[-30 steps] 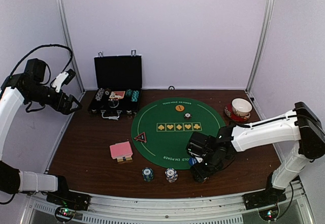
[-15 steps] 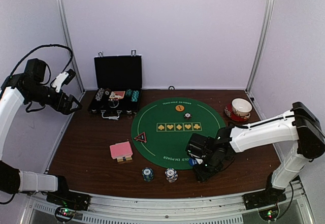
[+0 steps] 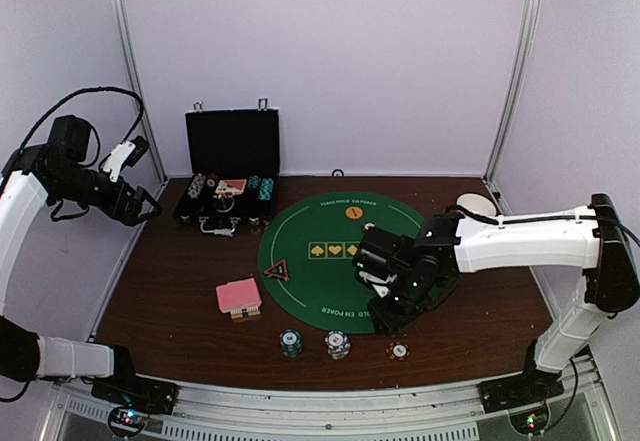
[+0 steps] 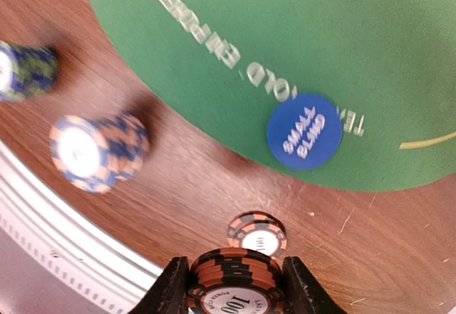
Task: Distribute texas hold em gaming equipment
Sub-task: Pick up the pile of poker chips from the pile of poker chips, then place the poker chips pile in the dealer area.
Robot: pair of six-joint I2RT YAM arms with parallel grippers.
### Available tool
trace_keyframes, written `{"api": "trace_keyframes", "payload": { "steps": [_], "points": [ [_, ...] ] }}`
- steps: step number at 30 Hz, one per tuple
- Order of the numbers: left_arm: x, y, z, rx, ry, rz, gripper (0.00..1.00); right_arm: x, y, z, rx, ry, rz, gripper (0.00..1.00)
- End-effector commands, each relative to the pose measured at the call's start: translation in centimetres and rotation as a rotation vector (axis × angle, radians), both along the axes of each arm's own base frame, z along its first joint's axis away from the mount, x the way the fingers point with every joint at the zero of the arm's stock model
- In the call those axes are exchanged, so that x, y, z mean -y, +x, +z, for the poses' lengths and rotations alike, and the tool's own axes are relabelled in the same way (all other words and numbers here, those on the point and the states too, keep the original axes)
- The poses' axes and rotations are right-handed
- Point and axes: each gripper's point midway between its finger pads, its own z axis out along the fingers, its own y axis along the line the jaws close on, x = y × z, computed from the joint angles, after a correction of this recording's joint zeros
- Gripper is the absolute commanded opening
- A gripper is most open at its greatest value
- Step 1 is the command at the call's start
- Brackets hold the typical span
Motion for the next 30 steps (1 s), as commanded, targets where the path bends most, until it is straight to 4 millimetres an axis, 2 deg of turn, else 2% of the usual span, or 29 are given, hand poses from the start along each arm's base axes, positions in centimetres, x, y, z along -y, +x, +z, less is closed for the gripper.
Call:
{"api": "trace_keyframes", "payload": {
  "steps": [1,6,10,13,20,25,27,30],
  "points": [
    [0.1,0.0,1.0,0.042,-0.002,-0.017,0.98,-2.8,2.4,2.5,0.083,-0.001,0.047,0.36],
    [0.3,-0.3,0.7,0.035,-0.008,-0.022,0.98,-9.2,6.6,3.2,0.131,0.056,0.068,0.36],
    [0.3,-0.6,0.6,0.036,-0.009,-0.025,0.98,-13.3,9.3,1.9,0.13,0.081,0.076,0.36],
    [0.4,-0.6,0.7,0.044,-0.007,-0.031,0.98,-15.5,11.0,0.3,0.122,0.093,0.078,0.36],
    [0.6,-0.7,0.8,0.045,-0.018,-0.043,0.98,-18.6,13.6,-3.5,0.099,0.107,0.059,0.36],
    [0.5,-0.7,0.7,0.046,-0.011,-0.044,0.98,-19.1,14.5,-5.4,0.09,0.104,0.038,0.38],
    [0.5,-0.7,0.6,0.044,-0.011,-0.046,0.98,-18.9,14.6,-6.1,0.09,0.089,0.038,0.44],
    [0.6,-0.8,0.4,0.038,-0.014,-0.048,0.98,-18.6,14.7,-6.6,0.091,0.071,0.04,0.59]
  ]
}}
